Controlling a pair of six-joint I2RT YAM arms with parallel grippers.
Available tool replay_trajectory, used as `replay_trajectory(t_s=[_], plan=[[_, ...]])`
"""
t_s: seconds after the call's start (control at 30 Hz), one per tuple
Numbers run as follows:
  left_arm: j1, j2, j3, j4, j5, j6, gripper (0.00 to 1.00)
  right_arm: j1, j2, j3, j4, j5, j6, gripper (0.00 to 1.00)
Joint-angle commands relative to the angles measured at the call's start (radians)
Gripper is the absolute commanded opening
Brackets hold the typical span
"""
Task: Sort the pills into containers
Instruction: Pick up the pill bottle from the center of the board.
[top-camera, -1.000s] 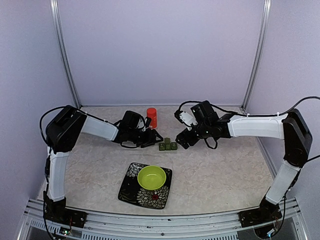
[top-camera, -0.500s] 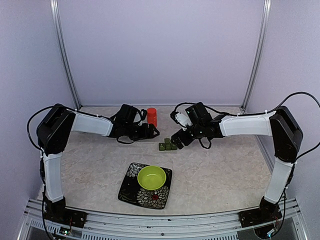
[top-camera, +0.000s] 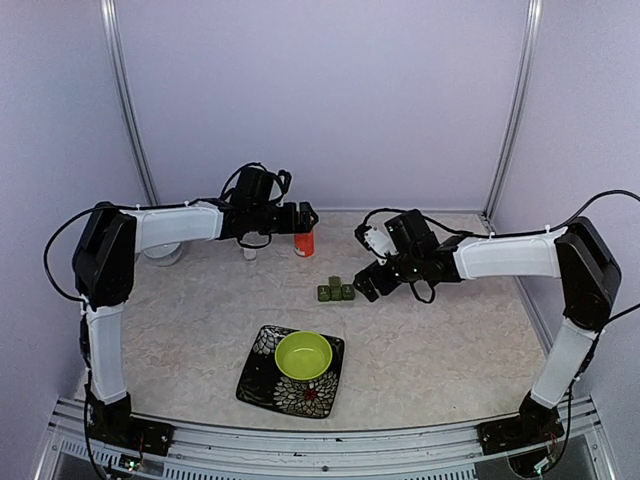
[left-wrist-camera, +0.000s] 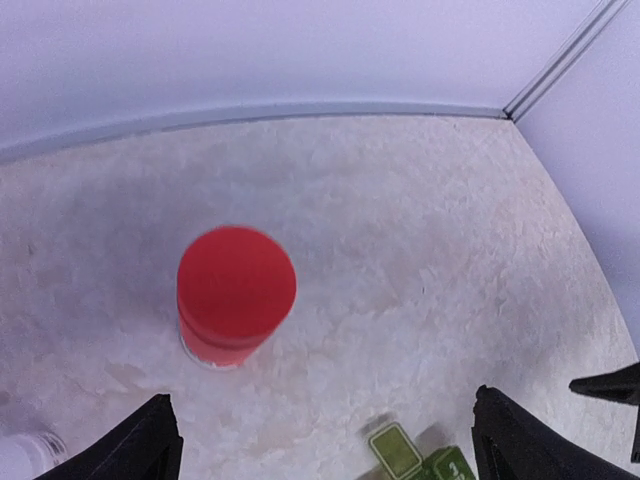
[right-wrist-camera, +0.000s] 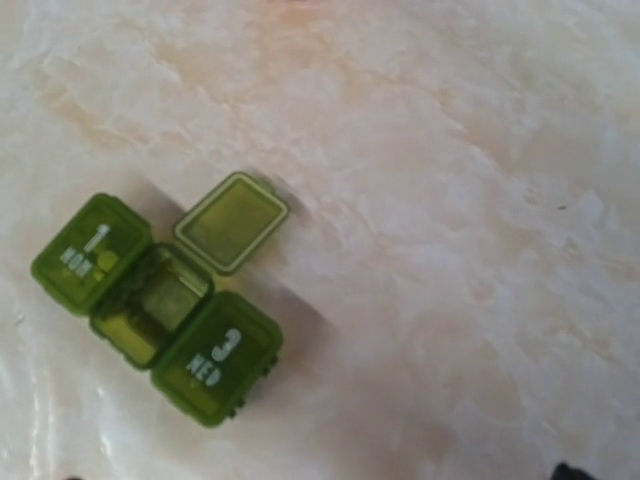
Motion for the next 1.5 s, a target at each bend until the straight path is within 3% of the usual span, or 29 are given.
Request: replay_trajectory(t_s=[0.0, 0.33, 0.63, 1.03, 1.23, 1.47], plan=[[0.015, 0.071, 0.146, -0.105, -0.082, 0.074, 0.99, -0.011, -0.076, -0.032, 0.034, 0.034, 0.018, 1.00], [0.028, 0.238, 0.312, -0.204, -0.130, 0.134, 0.99, -0.014, -0.137, -0.082, 0.045, 0.062, 0.019, 1.00], [0.023, 0.250, 0.276, -0.066, -0.184, 0.189, 0.95, -0.014, -0.146, -0.121, 0.063, 0.063, 0.025, 1.00], [0.017, 0.324, 0.353, -0.053, -0.110, 0.212, 0.61, -0.014, -0.153, -0.143, 0.064, 0.068, 0.015, 1.00], [0.016, 0.316, 0.339, -0.048, -0.083, 0.210, 0.37, -0.015, -0.136, -0.139, 0.067, 0.063, 0.016, 1.00], [0.017, 0.234, 0.286, -0.034, -0.010, 0.211, 0.31, -0.024, -0.156, -0.158, 0.104, -0.009, 0.005, 1.00]])
